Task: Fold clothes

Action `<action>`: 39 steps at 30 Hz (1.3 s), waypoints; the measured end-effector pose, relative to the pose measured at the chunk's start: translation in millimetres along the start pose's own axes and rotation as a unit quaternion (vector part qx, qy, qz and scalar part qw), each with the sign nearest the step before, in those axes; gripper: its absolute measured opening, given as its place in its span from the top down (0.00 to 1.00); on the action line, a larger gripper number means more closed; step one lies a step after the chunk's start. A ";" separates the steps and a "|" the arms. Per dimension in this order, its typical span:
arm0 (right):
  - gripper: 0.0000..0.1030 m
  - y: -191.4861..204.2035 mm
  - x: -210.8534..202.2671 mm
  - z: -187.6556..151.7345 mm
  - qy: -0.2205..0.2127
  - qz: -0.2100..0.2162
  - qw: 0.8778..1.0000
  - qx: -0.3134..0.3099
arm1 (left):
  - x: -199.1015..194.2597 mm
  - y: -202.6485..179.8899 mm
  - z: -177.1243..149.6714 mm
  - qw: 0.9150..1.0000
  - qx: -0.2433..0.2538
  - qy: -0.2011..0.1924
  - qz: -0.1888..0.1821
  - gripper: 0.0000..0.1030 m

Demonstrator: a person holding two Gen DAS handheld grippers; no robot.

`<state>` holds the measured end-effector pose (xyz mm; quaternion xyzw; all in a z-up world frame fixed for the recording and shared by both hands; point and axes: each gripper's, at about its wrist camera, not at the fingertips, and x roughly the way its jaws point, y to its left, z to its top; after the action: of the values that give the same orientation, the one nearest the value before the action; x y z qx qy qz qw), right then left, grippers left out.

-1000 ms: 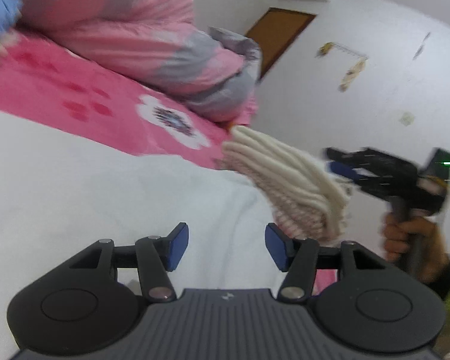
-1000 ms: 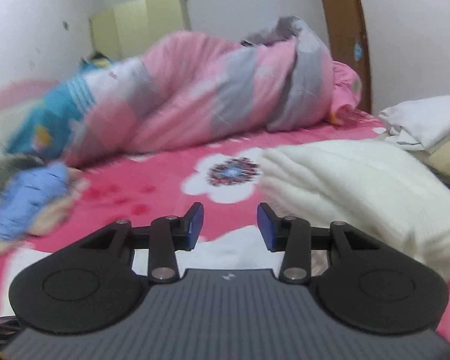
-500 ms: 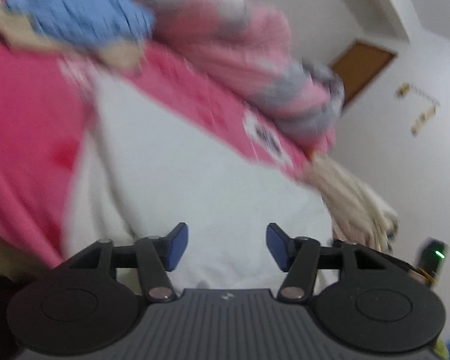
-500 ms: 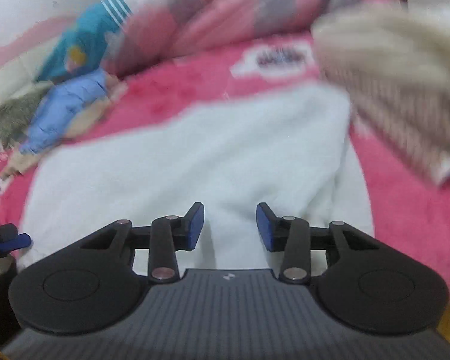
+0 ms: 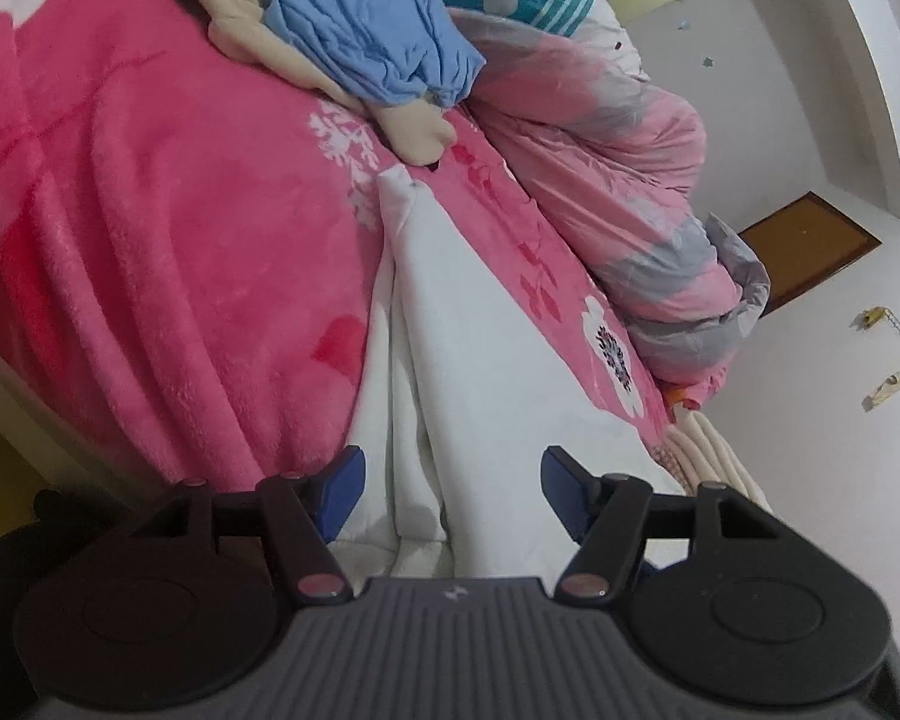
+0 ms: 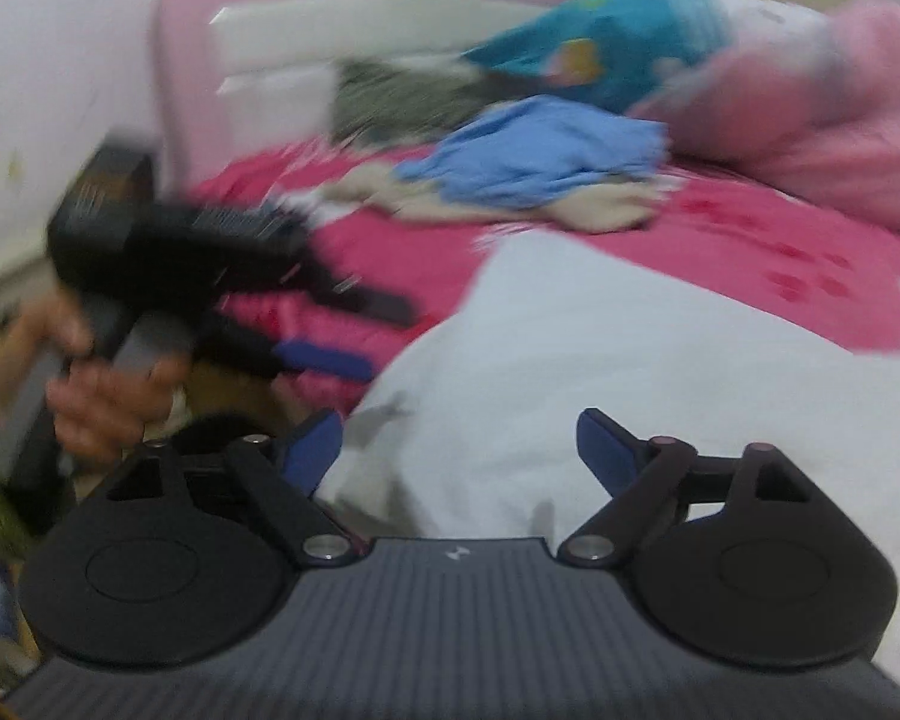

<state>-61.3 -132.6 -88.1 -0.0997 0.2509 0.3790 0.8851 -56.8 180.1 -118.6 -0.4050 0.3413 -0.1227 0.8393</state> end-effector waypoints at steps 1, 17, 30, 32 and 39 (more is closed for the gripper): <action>0.16 8.9 8.4 0.5 0.007 -0.001 1.000 -0.020 | 1.3 1.9 -0.2 1.000 -0.002 0.002 0.000 0.36; 0.07 25.7 42.9 -2.9 0.025 -0.021 0.999 0.007 | 16.5 19.6 8.0 0.999 -0.040 0.021 -0.030 0.35; 0.01 40.9 57.1 -6.5 0.021 -0.046 0.999 0.016 | 0.8 35.2 -3.7 0.989 -0.107 0.032 -0.100 0.34; 0.01 44.7 60.8 -6.4 0.020 -0.062 0.998 0.014 | 2.3 35.0 -2.7 0.988 -0.111 0.034 -0.106 0.33; 0.07 54.3 76.9 -4.8 0.027 -0.124 0.992 -0.011 | 11.8 31.5 -0.1 0.983 -0.120 0.041 -0.133 0.32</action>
<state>-57.2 -49.0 -131.4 -0.1496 0.2559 0.2665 0.9171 -50.4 194.7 -148.3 -0.5394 0.3305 -0.2081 0.7460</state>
